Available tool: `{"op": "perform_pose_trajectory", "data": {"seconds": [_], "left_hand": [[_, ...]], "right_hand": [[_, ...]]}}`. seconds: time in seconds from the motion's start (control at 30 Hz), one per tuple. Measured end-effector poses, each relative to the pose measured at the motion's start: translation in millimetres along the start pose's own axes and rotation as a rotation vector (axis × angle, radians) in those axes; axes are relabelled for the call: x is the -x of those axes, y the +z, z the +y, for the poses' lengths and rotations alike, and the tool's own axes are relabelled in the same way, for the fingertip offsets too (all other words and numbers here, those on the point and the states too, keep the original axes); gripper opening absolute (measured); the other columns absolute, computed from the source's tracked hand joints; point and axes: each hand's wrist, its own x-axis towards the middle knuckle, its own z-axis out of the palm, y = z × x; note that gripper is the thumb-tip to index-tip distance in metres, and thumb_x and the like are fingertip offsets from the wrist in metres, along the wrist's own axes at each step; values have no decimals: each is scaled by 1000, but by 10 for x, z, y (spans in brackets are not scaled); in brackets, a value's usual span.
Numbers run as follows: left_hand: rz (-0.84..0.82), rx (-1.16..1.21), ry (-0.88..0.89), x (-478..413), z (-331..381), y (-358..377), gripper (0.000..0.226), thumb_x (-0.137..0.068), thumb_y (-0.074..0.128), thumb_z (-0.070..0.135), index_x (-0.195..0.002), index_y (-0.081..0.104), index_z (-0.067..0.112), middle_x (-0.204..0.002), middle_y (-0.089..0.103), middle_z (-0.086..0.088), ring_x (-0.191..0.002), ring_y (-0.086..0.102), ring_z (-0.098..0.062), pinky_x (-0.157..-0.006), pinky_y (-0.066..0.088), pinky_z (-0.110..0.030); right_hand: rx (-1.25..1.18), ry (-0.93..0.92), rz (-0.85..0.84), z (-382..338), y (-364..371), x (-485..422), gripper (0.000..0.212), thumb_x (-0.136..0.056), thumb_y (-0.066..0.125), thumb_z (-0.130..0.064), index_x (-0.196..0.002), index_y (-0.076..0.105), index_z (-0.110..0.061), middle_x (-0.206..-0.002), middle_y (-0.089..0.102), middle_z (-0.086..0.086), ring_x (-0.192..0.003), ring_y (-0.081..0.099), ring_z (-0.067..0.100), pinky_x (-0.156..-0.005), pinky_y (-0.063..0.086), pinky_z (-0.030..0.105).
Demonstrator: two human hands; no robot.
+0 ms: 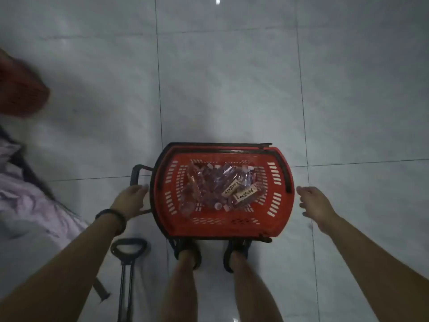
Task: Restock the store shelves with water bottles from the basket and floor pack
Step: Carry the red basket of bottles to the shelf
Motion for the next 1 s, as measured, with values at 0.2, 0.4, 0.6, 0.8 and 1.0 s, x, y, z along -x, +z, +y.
{"op": "perform_pose_trajectory", "data": {"seconds": [0.2,0.4,0.6,0.8,1.0], "left_hand": [[-86,211,-132,-661,19,49,59,-108,37,58,-140,57,12,-131,64,-10,-120,61,-32,-113,44,-49],[-120,260,-151,-820,50,158,63,-107,28,64,-118,66,14,-114,72,-12,-106,68,-33,-103,52,-49],[-145,323,-217,-904,10,198,68,-105,27,69,-105,65,13,-111,72,-18,-99,70,-35,-82,56,-44],[-138,419,-239,-889,-39,240,71,-103,28,71,-117,64,11,-110,71,-17,-96,69,-34,-72,55,-43],[-94,445,-217,-491,-29,230,78,-101,25,76,-91,67,11,-63,76,-7,-82,66,-29,-81,55,-41]], "right_hand": [[-114,120,-91,-131,345,-399,64,-111,24,-60,-142,56,-13,-126,61,11,-129,55,37,-118,37,59],[-190,202,-62,-124,382,-672,75,-106,24,-69,-149,53,-15,-137,67,16,-129,59,39,-118,37,60],[-306,214,-81,-174,320,-643,73,-109,24,-65,-146,52,-9,-115,67,16,-115,64,42,-110,48,58],[-379,235,-116,-162,256,-605,83,-105,24,-72,-154,48,-9,-141,61,22,-125,60,45,-113,45,60],[-347,219,-144,-331,297,-171,86,-103,26,-76,-150,48,-7,-107,66,13,-109,63,39,-96,49,53]]}}
